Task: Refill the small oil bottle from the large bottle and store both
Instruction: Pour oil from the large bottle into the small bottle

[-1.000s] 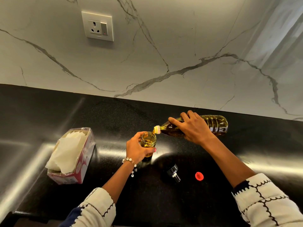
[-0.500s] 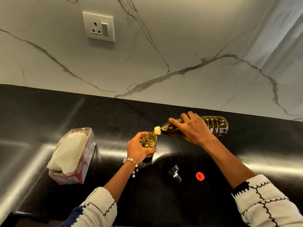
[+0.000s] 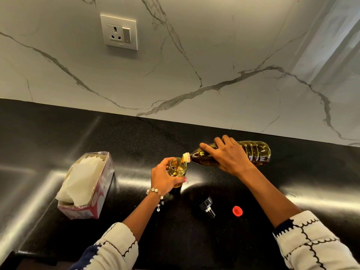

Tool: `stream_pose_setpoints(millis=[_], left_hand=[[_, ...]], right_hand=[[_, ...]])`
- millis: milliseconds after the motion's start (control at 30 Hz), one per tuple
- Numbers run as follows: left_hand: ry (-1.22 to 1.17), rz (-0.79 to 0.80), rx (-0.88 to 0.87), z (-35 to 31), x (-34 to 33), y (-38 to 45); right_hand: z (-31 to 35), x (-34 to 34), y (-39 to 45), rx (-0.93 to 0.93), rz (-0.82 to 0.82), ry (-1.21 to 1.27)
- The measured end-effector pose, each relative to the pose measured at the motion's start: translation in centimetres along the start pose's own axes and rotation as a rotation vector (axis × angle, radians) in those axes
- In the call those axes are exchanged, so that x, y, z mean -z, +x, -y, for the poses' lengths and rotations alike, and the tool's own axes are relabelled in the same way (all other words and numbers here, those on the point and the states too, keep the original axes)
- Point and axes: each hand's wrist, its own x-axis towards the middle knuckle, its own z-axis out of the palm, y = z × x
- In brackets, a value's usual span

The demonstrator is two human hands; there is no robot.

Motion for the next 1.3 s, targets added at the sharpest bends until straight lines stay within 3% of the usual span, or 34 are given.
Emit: stream_pose_setpoints(millis=[1300], left_hand=[[0.002, 0.000, -0.006, 0.44, -0.03, -0.09]], right_hand=[[-0.07, 0.45, -0.18, -0.009, 0.016, -0.018]])
